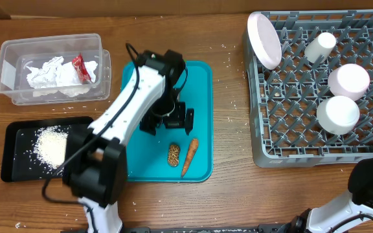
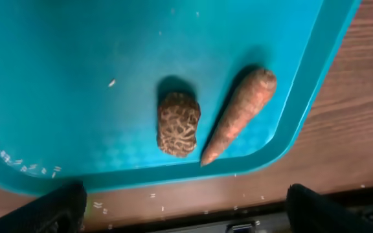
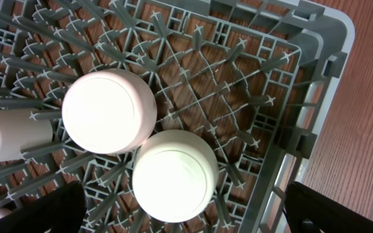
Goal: Sort waste into correct bins and load items into the dishwasher
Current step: 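Reach left gripper to the brown walnut on teal tray and grasp it, then carry the walnut left and drop it onto the rice on black tray, then move left gripper back to the carrot on teal tray and grasp it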
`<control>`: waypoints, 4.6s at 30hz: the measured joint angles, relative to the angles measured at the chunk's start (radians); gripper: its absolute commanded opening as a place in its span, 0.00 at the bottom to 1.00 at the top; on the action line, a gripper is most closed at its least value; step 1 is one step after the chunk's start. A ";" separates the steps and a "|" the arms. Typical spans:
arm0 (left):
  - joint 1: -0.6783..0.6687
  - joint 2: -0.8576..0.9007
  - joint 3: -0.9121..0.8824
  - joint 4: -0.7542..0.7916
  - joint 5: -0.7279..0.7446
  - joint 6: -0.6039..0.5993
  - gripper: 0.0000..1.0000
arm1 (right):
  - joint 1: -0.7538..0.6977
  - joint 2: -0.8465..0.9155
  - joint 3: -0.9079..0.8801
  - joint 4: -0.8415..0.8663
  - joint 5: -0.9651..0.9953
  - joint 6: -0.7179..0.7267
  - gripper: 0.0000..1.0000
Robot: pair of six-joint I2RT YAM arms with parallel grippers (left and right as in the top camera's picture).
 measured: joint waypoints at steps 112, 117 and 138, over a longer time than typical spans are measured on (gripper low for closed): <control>0.869 -0.127 -0.241 0.269 0.009 -0.129 0.68 | 0.000 0.000 0.000 0.000 0.000 0.000 1.00; 0.592 -0.166 -0.234 0.256 0.151 -0.042 0.77 | 0.000 0.000 0.000 0.000 0.000 0.000 1.00; -0.229 0.042 -0.233 0.378 -0.109 0.013 0.90 | 0.000 0.000 0.000 0.000 0.000 0.000 1.00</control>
